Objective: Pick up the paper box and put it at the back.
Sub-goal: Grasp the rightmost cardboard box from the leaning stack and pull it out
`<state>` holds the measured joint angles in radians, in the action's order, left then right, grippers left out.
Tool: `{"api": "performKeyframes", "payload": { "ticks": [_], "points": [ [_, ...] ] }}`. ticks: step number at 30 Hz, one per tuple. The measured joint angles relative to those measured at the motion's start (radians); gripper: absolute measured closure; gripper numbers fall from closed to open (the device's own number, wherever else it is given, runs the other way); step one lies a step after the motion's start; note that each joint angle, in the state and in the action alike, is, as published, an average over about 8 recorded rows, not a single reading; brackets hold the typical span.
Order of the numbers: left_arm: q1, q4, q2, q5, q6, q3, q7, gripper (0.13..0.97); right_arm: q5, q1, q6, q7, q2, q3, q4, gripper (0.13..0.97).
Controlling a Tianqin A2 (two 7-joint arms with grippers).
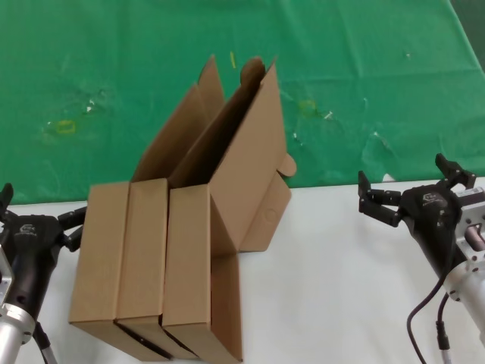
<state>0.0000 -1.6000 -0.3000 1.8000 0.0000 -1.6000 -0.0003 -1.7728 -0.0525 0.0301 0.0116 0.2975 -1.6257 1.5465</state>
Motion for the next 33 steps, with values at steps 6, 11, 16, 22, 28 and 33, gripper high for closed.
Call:
{"api": "performKeyframes", "payload": {
  "ticks": [6, 11, 16, 22, 28, 33],
  "points": [
    [0.000, 0.000, 0.000, 0.000, 0.000, 0.000, 0.000, 0.210, 0.000, 0.000, 0.000, 0.000, 0.000, 0.000, 0.000, 0.129],
    [0.000, 0.000, 0.000, 0.000, 0.000, 0.000, 0.000, 0.270, 0.000, 0.000, 0.000, 0.000, 0.000, 0.000, 0.000, 0.129],
    [0.000, 0.000, 0.000, 0.000, 0.000, 0.000, 0.000, 0.368, 0.000, 0.000, 0.000, 0.000, 0.000, 0.000, 0.000, 0.129],
    [0.000, 0.000, 0.000, 0.000, 0.000, 0.000, 0.000, 0.416, 0.000, 0.000, 0.000, 0.000, 0.000, 0.000, 0.000, 0.129],
    [0.000, 0.000, 0.000, 0.000, 0.000, 0.000, 0.000, 0.582, 0.000, 0.000, 0.000, 0.000, 0.000, 0.000, 0.000, 0.129],
    [0.000, 0.000, 0.000, 0.000, 0.000, 0.000, 0.000, 0.680, 0.000, 0.000, 0.000, 0.000, 0.000, 0.000, 0.000, 0.129]
  ]
}}
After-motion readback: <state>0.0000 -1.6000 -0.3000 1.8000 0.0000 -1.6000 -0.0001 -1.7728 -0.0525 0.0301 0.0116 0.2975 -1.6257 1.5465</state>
